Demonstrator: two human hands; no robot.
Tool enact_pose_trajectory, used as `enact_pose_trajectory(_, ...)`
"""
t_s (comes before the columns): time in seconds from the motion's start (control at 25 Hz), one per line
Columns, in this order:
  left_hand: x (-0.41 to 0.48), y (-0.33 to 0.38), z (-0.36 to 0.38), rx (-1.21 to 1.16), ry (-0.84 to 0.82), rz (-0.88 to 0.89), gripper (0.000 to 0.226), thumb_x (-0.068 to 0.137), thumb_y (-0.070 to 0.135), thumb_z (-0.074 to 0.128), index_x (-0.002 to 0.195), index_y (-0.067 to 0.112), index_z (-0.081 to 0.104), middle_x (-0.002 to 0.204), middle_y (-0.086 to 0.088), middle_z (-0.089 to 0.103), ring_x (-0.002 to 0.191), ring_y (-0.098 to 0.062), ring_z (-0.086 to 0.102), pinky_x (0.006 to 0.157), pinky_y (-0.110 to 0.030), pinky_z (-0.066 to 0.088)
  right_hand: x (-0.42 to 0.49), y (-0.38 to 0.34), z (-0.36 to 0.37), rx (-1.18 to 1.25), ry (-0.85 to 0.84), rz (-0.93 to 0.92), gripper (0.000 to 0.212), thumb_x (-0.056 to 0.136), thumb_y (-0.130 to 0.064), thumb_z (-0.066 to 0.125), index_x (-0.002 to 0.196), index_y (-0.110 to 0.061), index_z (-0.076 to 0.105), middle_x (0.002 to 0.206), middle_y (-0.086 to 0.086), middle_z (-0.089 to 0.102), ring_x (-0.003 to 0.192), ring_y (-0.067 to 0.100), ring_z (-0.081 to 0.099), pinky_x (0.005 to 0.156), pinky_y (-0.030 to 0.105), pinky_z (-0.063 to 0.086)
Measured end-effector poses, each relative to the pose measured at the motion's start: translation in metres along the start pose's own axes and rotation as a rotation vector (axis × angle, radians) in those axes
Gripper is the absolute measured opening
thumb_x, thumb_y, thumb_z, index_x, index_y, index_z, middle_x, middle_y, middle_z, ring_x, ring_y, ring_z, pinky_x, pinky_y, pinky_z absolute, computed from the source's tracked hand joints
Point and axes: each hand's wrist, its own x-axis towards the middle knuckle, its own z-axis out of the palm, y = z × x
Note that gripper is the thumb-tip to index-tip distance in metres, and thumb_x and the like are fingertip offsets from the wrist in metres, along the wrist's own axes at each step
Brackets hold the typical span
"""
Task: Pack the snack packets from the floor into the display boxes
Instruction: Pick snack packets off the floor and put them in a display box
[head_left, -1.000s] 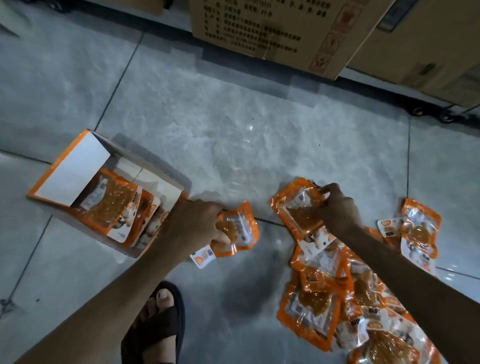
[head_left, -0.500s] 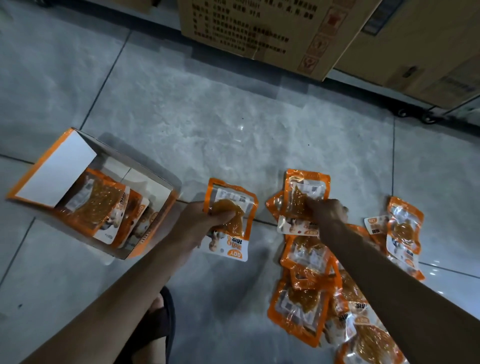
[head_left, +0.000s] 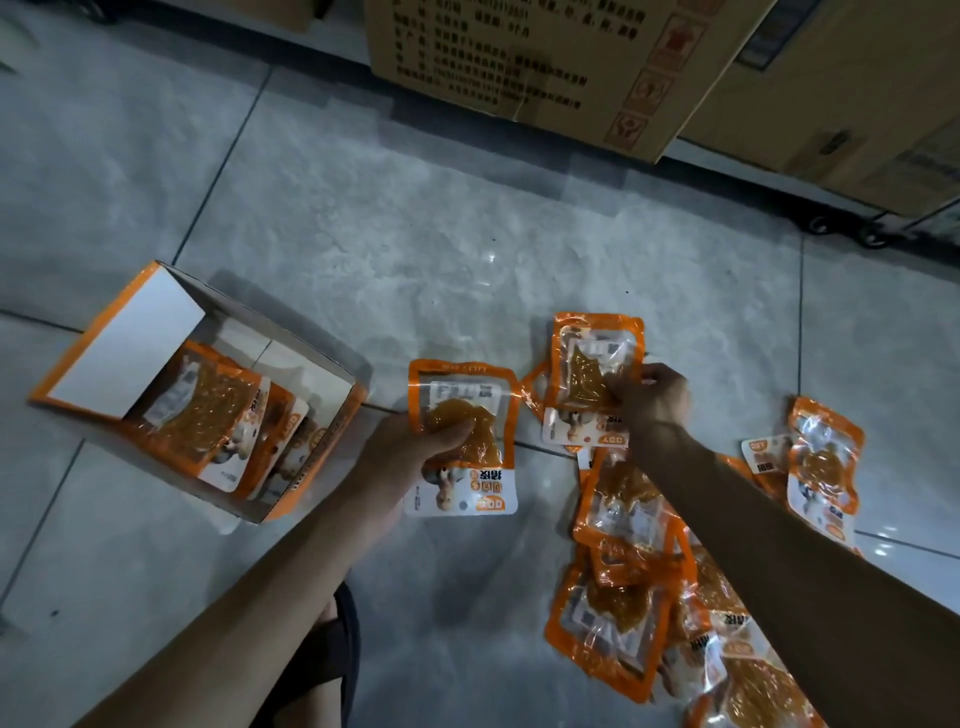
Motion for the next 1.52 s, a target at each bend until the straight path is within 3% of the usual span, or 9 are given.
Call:
enact_pose_trajectory(0.16, -0.009, 0.026, -0.013, -0.123, -0.032, 0.09, 0.016, 0.092, 0.025, 0.063, 0.102, 0.014, 0.07, 0.082, 0.0, 0.077, 0.076, -0.018, 0.072, 0.06, -0.025, 0.055, -0.017, -0.021, -0.004, 0.028, -0.322, -0.291, 0.009, 0.082, -0.019, 0.074, 0.084, -0.018, 0.065, 0.091, 0.013, 0.072, 0.085, 0.033, 0.071, 0.074, 0.051, 0.059)
enact_pose_trajectory(0.28, -0.015, 0.044, -0.023, -0.198, -0.084, 0.132, 0.021, 0.091, 0.027, 0.062, 0.104, 0.013, 0.071, 0.09, -0.005, 0.078, 0.078, -0.019, 0.076, 0.056, -0.026, 0.056, -0.05, -0.046, -0.003, 0.033, -0.542, -0.395, 0.014, 0.089, -0.02, 0.068, 0.096, -0.011, 0.061, 0.094, 0.017, 0.071, 0.083, 0.032, 0.072, 0.064, 0.047, 0.059)
enact_pose_trajectory(0.4, -0.022, 0.045, -0.021, -0.186, -0.076, 0.13, 0.02, 0.092, 0.027, 0.061, 0.104, 0.013, 0.069, 0.086, -0.003, 0.078, 0.073, -0.016, 0.075, 0.05, -0.023, 0.054, -0.077, -0.053, 0.016, 0.093, -0.591, -0.315, 0.023, 0.093, -0.019, 0.061, 0.109, -0.004, 0.054, 0.099, 0.02, 0.07, 0.083, 0.034, 0.072, 0.063, 0.049, 0.059)
enact_pose_trajectory(0.56, -0.027, 0.037, -0.019, -0.213, 0.017, 0.122, 0.023, 0.092, 0.028, 0.063, 0.107, 0.011, 0.069, 0.092, -0.007, 0.079, 0.081, -0.024, 0.077, 0.063, -0.03, 0.059, -0.094, -0.047, 0.037, 0.27, -0.534, -0.08, 0.021, 0.091, -0.013, 0.061, 0.11, -0.004, 0.056, 0.099, 0.018, 0.07, 0.081, 0.031, 0.071, 0.062, 0.041, 0.059)
enact_pose_trajectory(0.8, -0.045, 0.048, -0.041, -0.19, 0.074, 0.212, 0.015, 0.098, 0.019, 0.059, 0.104, 0.009, 0.067, 0.078, -0.003, 0.076, 0.064, -0.015, 0.073, 0.053, -0.025, 0.056, -0.102, -0.055, 0.037, 0.323, -0.939, -0.231, 0.033, 0.094, -0.01, 0.059, 0.125, -0.021, 0.054, 0.113, 0.012, 0.072, 0.096, 0.032, 0.073, 0.076, 0.053, 0.059)
enact_pose_trajectory(0.88, -0.056, 0.05, -0.055, -0.149, 0.132, 0.236, 0.017, 0.096, 0.027, 0.061, 0.105, 0.015, 0.071, 0.091, -0.009, 0.078, 0.079, -0.03, 0.076, 0.066, -0.04, 0.061, -0.111, -0.067, 0.044, 0.311, -1.077, -0.265, 0.041, 0.093, -0.007, 0.059, 0.13, -0.023, 0.052, 0.116, 0.01, 0.072, 0.099, 0.031, 0.072, 0.076, 0.05, 0.06)
enact_pose_trajectory(1.04, -0.081, 0.053, -0.106, -0.286, 0.279, 0.283, 0.026, 0.095, 0.025, 0.062, 0.119, 0.016, 0.067, 0.109, -0.007, 0.077, 0.096, -0.026, 0.075, 0.074, -0.04, 0.062, -0.134, -0.079, 0.078, 0.207, -1.036, -0.361, 0.047, 0.089, -0.008, 0.066, 0.131, -0.025, 0.051, 0.115, 0.003, 0.072, 0.099, 0.023, 0.072, 0.078, 0.041, 0.061)
enact_pose_trajectory(1.28, -0.093, 0.036, -0.199, -0.71, 0.778, 0.398, 0.011, 0.092, 0.016, 0.066, 0.099, 0.009, 0.07, 0.082, -0.002, 0.079, 0.069, -0.013, 0.076, 0.058, -0.026, 0.059, -0.153, -0.106, 0.126, -0.124, -1.024, -0.679, 0.092, 0.09, -0.014, 0.067, 0.15, -0.047, 0.007, 0.122, -0.005, 0.063, 0.093, 0.014, 0.072, 0.071, 0.028, 0.061)
enact_pose_trajectory(1.52, -0.079, 0.025, -0.209, -0.827, 0.739, 0.315, 0.015, 0.093, 0.023, 0.065, 0.097, 0.011, 0.072, 0.087, -0.004, 0.079, 0.072, -0.017, 0.076, 0.065, -0.031, 0.06, -0.188, -0.121, 0.204, -0.529, -1.164, -1.038, 0.054, 0.085, -0.008, 0.069, 0.134, -0.027, 0.055, 0.145, 0.005, 0.047, 0.125, 0.029, 0.053, 0.096, 0.037, 0.048)
